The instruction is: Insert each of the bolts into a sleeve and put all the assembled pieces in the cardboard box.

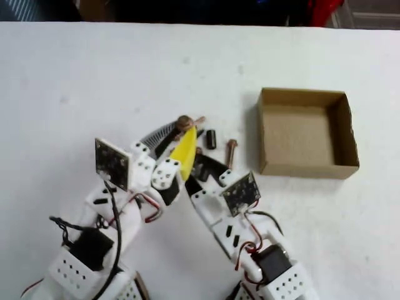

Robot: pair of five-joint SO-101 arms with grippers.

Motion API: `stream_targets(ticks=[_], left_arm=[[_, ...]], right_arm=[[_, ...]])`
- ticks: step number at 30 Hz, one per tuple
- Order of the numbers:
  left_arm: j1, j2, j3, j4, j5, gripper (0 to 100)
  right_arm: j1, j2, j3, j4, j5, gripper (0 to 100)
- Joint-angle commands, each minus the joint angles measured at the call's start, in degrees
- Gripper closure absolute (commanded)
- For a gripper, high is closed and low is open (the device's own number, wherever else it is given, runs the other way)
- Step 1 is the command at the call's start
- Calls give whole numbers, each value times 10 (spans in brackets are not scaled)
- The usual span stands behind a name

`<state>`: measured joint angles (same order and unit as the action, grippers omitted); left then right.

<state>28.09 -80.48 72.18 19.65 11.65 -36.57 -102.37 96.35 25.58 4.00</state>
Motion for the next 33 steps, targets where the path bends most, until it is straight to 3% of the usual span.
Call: stream_targets(ticks=[1, 33], left_arm=[[2, -16, -11, 13, 8, 977], [4, -44, 5, 78, 9, 977]], right_arm=[[-3, -7, 5, -22, 11, 981], [-2, -8, 5, -37, 11, 981]])
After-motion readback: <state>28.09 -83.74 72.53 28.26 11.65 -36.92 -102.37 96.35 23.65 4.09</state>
